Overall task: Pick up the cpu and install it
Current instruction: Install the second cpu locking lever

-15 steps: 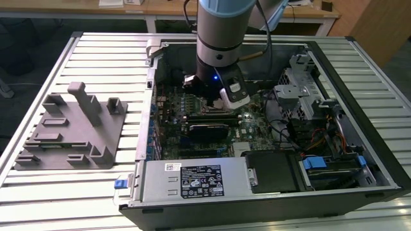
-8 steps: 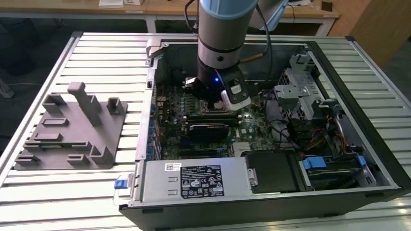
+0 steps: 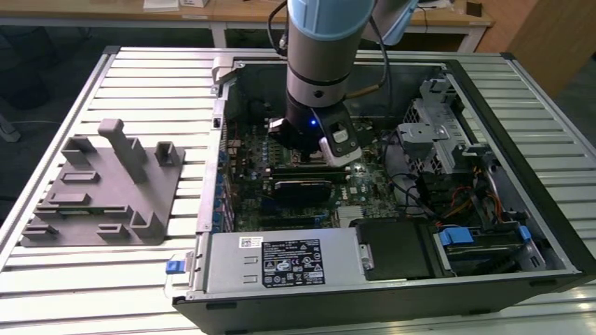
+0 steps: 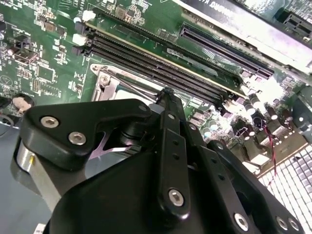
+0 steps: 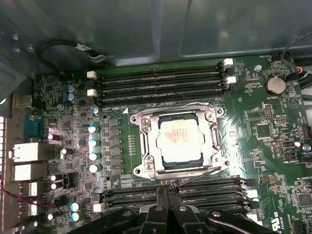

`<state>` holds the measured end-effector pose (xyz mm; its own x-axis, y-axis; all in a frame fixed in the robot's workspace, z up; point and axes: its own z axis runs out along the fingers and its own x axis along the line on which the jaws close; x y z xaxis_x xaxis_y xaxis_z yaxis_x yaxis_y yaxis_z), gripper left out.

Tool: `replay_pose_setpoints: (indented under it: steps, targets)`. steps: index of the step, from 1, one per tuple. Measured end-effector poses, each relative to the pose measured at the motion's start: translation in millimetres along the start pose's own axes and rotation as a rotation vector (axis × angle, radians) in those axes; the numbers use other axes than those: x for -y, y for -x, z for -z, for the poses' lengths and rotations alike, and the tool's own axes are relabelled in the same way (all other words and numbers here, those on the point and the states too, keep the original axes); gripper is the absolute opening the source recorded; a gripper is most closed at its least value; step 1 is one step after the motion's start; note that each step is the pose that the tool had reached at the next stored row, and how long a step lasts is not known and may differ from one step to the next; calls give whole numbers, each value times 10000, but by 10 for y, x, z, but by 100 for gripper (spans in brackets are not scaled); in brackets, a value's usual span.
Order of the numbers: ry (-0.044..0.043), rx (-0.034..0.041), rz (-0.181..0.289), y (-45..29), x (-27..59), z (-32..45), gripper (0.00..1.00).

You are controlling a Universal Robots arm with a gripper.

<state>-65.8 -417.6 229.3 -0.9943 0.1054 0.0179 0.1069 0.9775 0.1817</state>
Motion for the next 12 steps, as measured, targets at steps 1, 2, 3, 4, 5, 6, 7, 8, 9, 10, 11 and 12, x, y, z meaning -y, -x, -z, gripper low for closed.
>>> replay_pose_setpoints:
  steps: [1, 2, 3, 4, 5, 6, 7, 8, 9, 10, 11, 12]
  targets:
    - [1, -4, 3, 0, 2, -10, 11]
    - [4, -7, 5, 0, 4, -18, 11]
    - [8, -9, 7, 1, 5, -25, 11]
    - [14, -12, 10, -1, 7, -31, 11]
    - [22, -14, 11, -5, 9, -36, 11]
    - [35, -16, 14, -8, 11, -42, 11]
    - [52, -16, 15, -12, 13, -48, 11]
    - [70, -19, 16, -17, 16, -54, 11]
    - [90, -21, 18, -24, 19, -59, 11]
    - [112, -24, 19, -33, 22, -65, 11]
    - [132, -26, 21, -42, 25, -70, 11]
    - [157, -30, 22, -52, 28, -76, 11]
